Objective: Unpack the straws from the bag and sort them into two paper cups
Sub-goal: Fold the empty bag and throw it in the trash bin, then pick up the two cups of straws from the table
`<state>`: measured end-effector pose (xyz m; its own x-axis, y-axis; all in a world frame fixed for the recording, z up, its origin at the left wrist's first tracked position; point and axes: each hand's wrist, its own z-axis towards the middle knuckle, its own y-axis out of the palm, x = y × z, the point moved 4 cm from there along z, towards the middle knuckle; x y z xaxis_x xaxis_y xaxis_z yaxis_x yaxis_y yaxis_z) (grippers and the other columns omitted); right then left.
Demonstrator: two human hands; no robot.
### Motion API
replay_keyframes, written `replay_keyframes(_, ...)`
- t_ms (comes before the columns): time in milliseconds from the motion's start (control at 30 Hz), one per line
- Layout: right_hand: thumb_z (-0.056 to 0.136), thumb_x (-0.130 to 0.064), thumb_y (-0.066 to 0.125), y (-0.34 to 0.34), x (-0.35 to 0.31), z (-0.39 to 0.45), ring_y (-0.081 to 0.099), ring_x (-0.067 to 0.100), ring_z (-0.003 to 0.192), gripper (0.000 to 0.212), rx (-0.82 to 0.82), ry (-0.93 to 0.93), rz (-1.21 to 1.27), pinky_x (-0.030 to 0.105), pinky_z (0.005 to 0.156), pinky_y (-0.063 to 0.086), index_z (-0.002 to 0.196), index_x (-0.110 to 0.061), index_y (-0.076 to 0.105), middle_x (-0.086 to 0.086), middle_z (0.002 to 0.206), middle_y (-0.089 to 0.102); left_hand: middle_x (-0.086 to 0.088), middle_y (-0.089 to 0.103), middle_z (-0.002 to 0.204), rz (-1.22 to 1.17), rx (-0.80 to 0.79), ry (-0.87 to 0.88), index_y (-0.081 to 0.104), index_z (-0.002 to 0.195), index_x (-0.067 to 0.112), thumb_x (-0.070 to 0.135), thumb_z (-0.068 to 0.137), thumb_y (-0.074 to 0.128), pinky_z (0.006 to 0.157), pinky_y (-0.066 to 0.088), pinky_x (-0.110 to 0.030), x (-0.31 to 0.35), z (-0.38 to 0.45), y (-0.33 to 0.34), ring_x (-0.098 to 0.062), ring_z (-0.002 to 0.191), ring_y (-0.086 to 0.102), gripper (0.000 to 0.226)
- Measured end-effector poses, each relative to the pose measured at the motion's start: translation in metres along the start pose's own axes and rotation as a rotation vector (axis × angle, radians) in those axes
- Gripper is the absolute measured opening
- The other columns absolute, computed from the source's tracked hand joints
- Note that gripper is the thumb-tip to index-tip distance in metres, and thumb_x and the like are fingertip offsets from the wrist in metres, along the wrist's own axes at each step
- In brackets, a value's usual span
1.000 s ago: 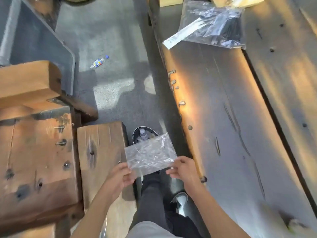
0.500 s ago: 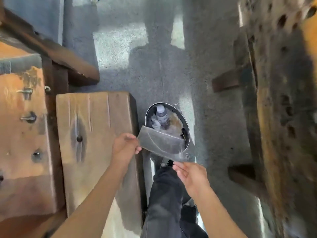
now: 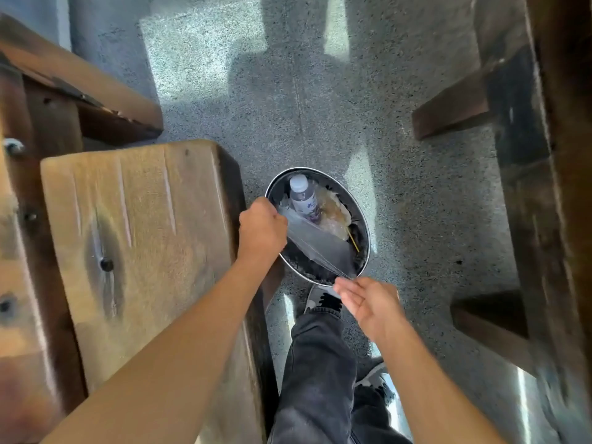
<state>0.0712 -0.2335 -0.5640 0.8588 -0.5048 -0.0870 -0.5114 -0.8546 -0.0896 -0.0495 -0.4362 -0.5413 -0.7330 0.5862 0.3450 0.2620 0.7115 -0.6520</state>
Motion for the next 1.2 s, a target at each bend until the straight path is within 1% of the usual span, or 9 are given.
replay_keyframes(133,0.102,-0.01,0.044,-0.006,-0.008,-0.009,0.075,0.021,0.061,0.027,0.014,-0.076,-0.127,0.025,0.052,0.059,0.126,0.001,0.053,0.02,0.093,0.074,-0.009,0.062,0.085,0.016,-0.023,-0.061,0.055,0.097,0.009,0.024,0.093,0.054,0.066,0.056,-0.033,0.003,-0.01,-0.005,-0.033,0.066,0.073,0.016)
replay_keyframes(333,0.098,-0.01,0.052,-0.002,-0.058,-0.097,0.07,0.022,0.096,0.015,-0.057,-0.417,-0.278,0.034,0.084,0.055,0.103,-0.019,0.063,0.006,0.11,0.071,-0.007,0.067,0.08,-0.12,0.014,0.031,0.057,0.087,0.024,0.031,0.085,0.056,0.076,0.057,-0.042,0.02,-0.064,-0.036,-0.037,0.086,0.068,0.007)
replay_keyframes(433,0.097,-0.016,0.055,-0.003,-0.093,-0.168,0.063,0.016,0.107,0.02,-0.056,-0.675,-0.347,0.028,0.089,0.046,0.115,-0.02,0.062,0.002,0.12,0.066,-0.004,0.065,0.102,-0.179,0.143,0.17,0.059,0.115,0.013,0.024,0.094,0.057,0.076,0.042,-0.03,0.057,-0.12,-0.074,-0.023,0.093,0.062,0.024)
replay_keyframes(500,0.095,-0.021,0.059,-0.009,-0.111,-0.229,0.059,0.011,0.113,0.034,-0.052,-0.831,-0.371,0.025,0.095,0.042,0.13,-0.019,0.057,-0.002,0.126,0.063,-0.005,0.06,0.124,-0.234,0.209,0.326,0.053,0.13,0.014,0.025,0.094,0.058,0.094,0.043,-0.033,0.085,-0.171,-0.108,-0.022,0.112,0.057,0.038)
replay_keyframes(567,0.093,-0.025,0.064,-0.022,-0.122,-0.298,0.056,0.009,0.12,0.045,-0.069,-0.998,-0.377,0.03,0.105,0.042,0.137,-0.022,0.052,-0.006,0.131,0.06,-0.001,0.048,0.142,-0.233,0.256,0.487,0.045,0.14,0.02,0.029,0.094,0.057,0.112,0.032,-0.036,0.116,-0.232,-0.145,-0.017,0.133,0.044,0.048)
replay_keyframes(700,0.086,-0.044,0.063,-0.07,-0.127,-0.437,0.047,0.005,0.133,0.066,-0.065,-1.263,-0.377,0.039,0.112,0.038,0.146,-0.033,0.038,-0.013,0.143,0.051,0.003,0.027,0.16,-0.216,0.379,0.763,0.035,0.148,0.032,0.037,0.092,0.056,0.118,0.015,-0.031,0.181,-0.366,-0.218,-0.01,0.148,0.019,0.059)
replay_keyframes(967,0.084,-0.063,0.045,-0.243,-0.144,-0.65,0.002,0.009,0.153,0.087,0.404,-1.731,-0.48,0.037,0.122,0.008,0.156,-0.036,0.006,-0.016,0.165,0.01,0.008,0.002,0.167,-0.121,0.393,1.233,0.014,0.154,0.042,0.061,0.082,0.046,0.12,0.005,-0.038,0.296,-0.595,-0.273,-0.009,0.152,-0.003,0.081)
replay_keyframes(1100,0.086,-0.063,0.043,-0.334,-0.137,-0.717,-0.008,0.01,0.153,0.086,0.604,-1.802,-0.433,0.046,0.123,0.005,0.157,-0.033,0.004,-0.015,0.166,0.002,0.002,0.003,0.167,-0.13,0.368,1.405,0.014,0.154,0.041,0.057,0.082,0.049,0.12,0.014,-0.053,0.334,-0.692,-0.256,-0.018,0.153,0.001,0.081)
replay_keyframes(1200,0.087,-0.061,0.044,-0.403,-0.119,-0.748,-0.006,0.015,0.154,0.086,0.776,-1.801,-0.334,0.049,0.123,0.007,0.158,-0.029,0.007,-0.012,0.167,0.003,0.011,-0.001,0.166,-0.134,0.284,1.492,0.012,0.153,0.046,0.058,0.08,0.049,0.122,0.008,-0.047,0.349,-0.749,-0.229,-0.009,0.152,-0.003,0.082)
